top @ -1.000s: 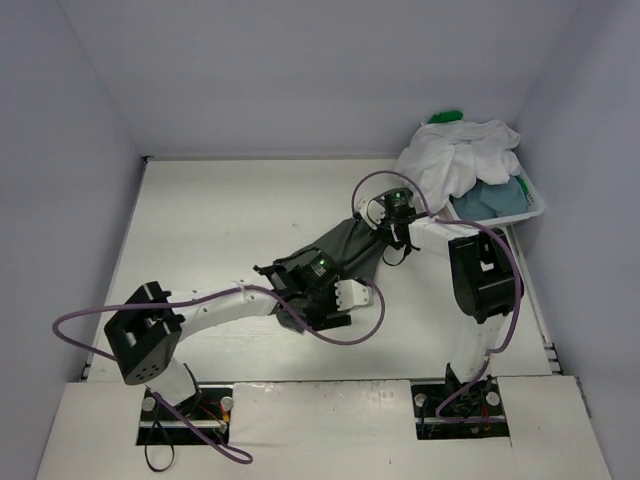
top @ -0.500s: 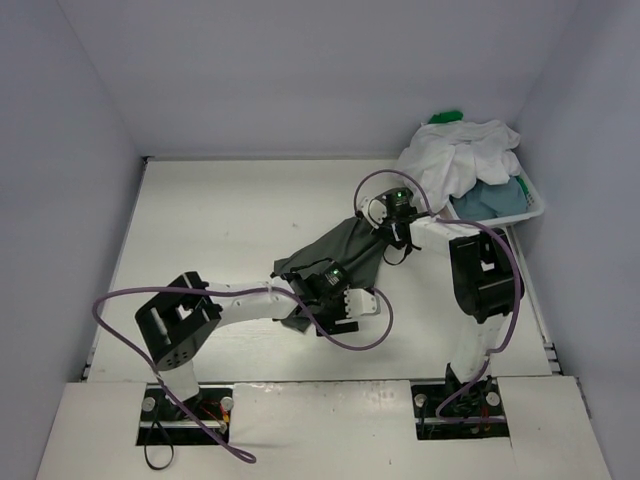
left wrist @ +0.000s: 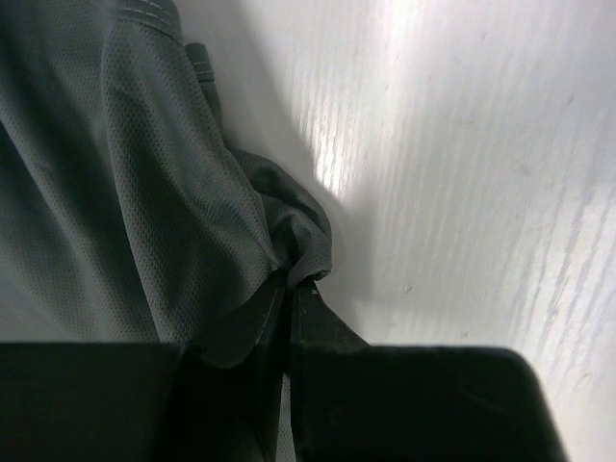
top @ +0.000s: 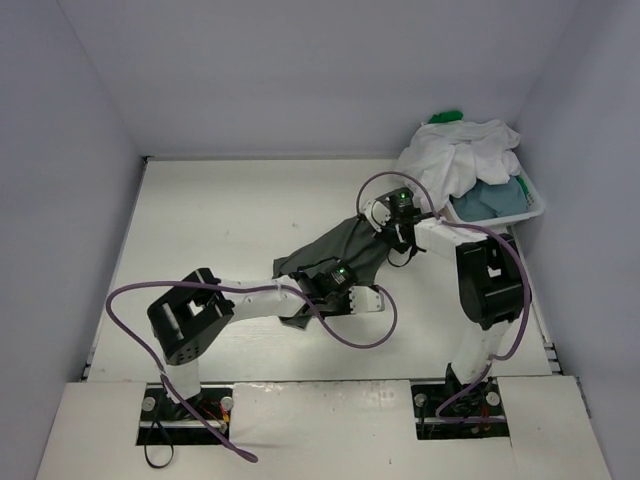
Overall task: Fold and stack the t-shirts
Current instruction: Flatten out the crumpled T-shirt at the center of the board.
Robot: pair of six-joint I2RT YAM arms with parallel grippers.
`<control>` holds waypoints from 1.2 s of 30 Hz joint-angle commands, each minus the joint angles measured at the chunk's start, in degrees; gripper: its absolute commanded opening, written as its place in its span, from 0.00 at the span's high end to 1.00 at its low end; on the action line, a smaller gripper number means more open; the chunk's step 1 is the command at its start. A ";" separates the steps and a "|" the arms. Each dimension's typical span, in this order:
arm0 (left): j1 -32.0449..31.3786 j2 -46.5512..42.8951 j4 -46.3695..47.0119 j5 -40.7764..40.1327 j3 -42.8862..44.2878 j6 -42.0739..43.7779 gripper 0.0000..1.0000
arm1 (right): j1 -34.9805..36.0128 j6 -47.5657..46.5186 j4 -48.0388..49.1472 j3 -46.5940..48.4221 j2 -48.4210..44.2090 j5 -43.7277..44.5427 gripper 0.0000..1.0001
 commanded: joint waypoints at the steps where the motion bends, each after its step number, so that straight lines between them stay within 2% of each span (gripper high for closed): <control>1: 1.04 -5.21 -3.18 -3.32 1.11 2.85 1.00 | -0.34 0.96 -2.24 0.06 -6.21 -1.04 1.00; 4: 3.49 -10.13 -7.57 -3.06 3.04 3.91 1.00 | -0.34 0.87 -3.82 0.32 -9.72 -1.21 1.00; 11: 18.33 -26.10 -15.76 2.21 7.96 5.14 1.00 | -0.08 2.80 -11.45 3.57 -21.85 -5.25 1.00; 17: 24.76 -37.37 -22.09 5.19 9.28 5.85 1.00 | 1.24 5.35 -17.44 7.35 -34.76 -11.40 1.00; 18: 29.39 -43.56 -25.14 11.03 11.81 2.89 1.00 | 3.94 6.92 -19.62 9.62 -44.00 -12.10 1.00; 19: 31.43 -45.10 -26.39 15.18 13.75 1.47 1.00 | 5.27 7.63 -19.90 11.03 -47.66 -12.11 1.00; 24: 33.91 -47.23 -29.12 21.90 24.02 -1.71 1.00 | 3.01 10.10 -19.91 14.30 -53.31 -17.36 1.00; 30: 34.79 -45.83 -31.05 24.44 35.80 -2.68 1.00 | 0.54 13.07 -20.52 22.19 -52.01 -19.75 1.00; 36: 35.49 -44.77 -33.96 33.74 40.92 -3.12 1.00 | -0.78 18.79 -21.14 28.97 -50.78 -28.36 1.00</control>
